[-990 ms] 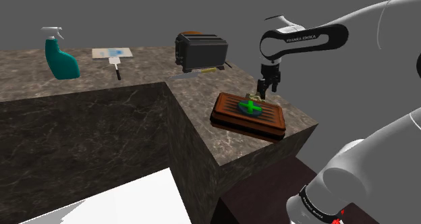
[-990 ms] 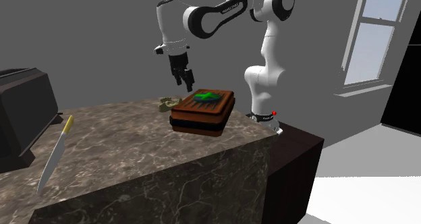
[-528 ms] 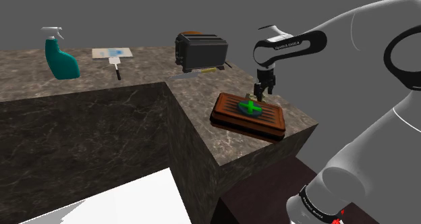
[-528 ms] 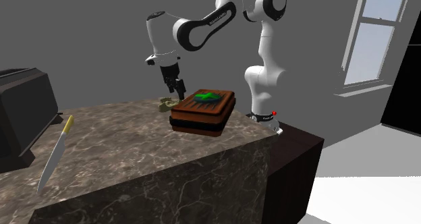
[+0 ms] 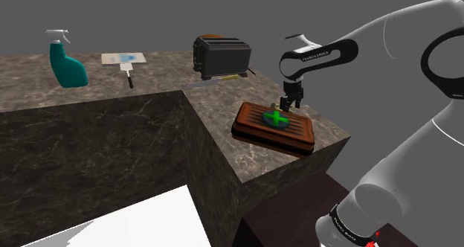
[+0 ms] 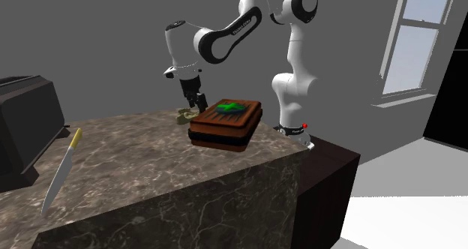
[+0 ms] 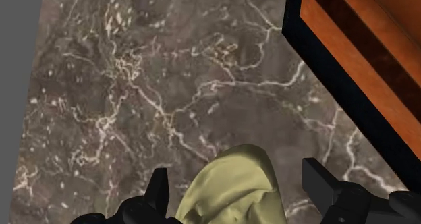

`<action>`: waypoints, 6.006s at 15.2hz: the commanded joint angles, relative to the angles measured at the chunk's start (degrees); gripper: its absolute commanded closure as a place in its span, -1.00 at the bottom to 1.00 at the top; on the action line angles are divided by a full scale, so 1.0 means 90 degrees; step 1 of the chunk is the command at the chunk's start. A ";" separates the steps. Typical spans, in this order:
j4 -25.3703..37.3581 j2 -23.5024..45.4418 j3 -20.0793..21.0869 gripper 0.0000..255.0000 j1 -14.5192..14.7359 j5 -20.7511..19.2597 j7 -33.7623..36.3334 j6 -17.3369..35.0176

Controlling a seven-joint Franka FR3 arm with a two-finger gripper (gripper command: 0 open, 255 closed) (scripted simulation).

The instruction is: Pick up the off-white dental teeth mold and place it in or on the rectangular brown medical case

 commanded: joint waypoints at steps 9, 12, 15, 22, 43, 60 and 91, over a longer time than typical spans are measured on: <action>-0.0015 -0.0010 0.0000 1.00 0.0000 -0.0002 0.0002 0.0005; -0.0009 -0.0004 0.0008 1.00 0.0007 0.0003 0.0014 0.0002; 0.0093 -0.0074 0.0006 1.00 0.0005 0.0006 -0.0029 -0.0164; 0.0485 -0.0280 0.0035 1.00 0.0020 0.0028 -0.0130 -0.0753; 0.0780 0.0302 -0.0195 -1.00 0.0037 0.0876 -0.1478 0.0121; 0.0299 0.0605 -0.0242 1.00 0.0001 0.1001 -0.1650 0.0958; 0.1573 0.0020 -0.0193 1.00 0.0034 0.0959 -0.1722 -0.0891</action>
